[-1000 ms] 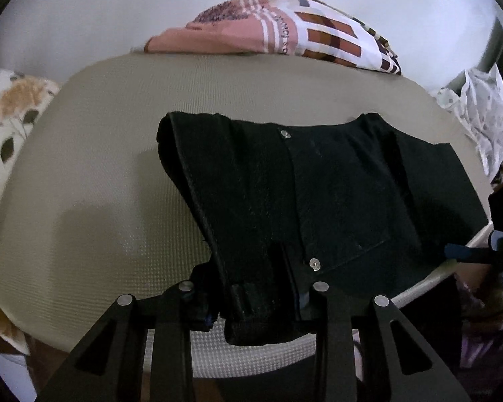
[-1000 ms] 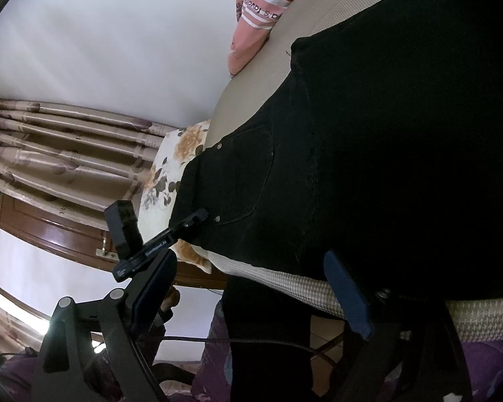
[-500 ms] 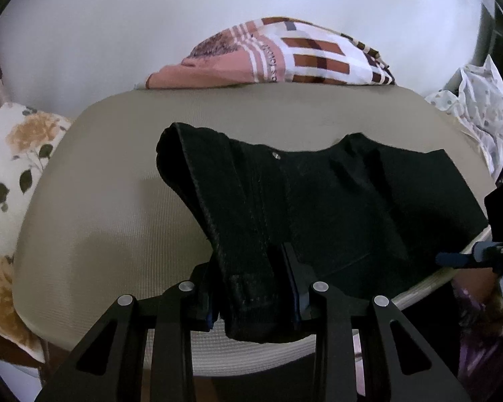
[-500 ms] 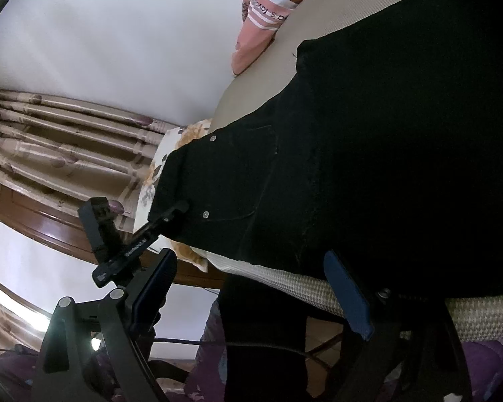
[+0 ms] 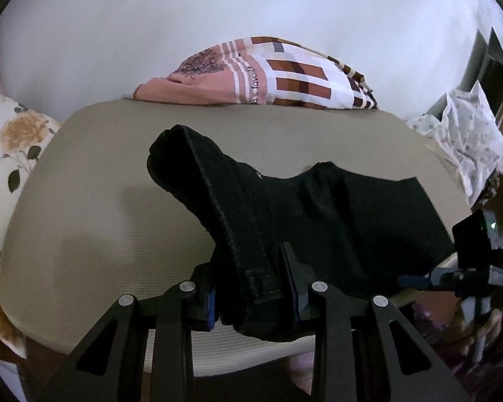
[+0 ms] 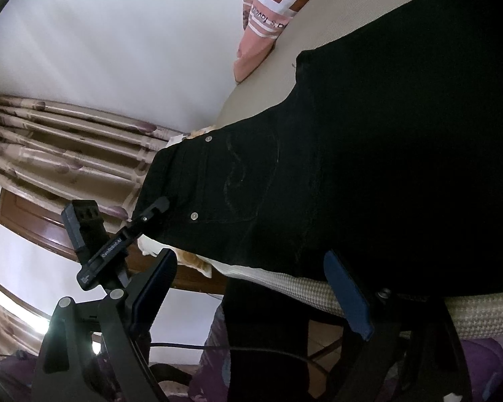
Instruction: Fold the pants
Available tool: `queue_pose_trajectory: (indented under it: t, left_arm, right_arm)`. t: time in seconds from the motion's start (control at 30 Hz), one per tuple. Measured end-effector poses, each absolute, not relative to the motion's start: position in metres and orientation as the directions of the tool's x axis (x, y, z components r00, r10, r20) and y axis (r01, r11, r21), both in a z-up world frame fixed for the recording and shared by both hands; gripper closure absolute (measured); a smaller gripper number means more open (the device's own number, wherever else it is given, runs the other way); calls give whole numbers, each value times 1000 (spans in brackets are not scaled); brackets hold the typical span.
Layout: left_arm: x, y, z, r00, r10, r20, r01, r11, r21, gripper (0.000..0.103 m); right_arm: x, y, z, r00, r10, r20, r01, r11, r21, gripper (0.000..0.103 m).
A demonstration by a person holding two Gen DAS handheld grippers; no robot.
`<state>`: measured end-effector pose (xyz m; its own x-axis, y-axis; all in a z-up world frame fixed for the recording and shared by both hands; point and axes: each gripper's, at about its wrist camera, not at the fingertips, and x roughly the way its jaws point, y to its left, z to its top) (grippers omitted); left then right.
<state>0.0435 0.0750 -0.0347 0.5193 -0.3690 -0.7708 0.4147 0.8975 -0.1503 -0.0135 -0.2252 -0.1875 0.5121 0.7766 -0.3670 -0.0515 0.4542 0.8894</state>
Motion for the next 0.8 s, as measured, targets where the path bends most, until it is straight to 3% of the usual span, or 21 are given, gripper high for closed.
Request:
queue_pose_trajectory:
  t: [0.4, 0.8]
  left_arm:
    - [52, 70, -15, 491, -485, -724, 406, 862, -303, 73]
    - [52, 52, -1, 491, -524, -696, 429, 841, -330, 73]
  right_arm:
    - [-14, -226, -188, 519, 774, -363, -50, 452, 891, 15]
    - [-16, -223, -183, 533, 762, -368, -58, 466, 883, 14]
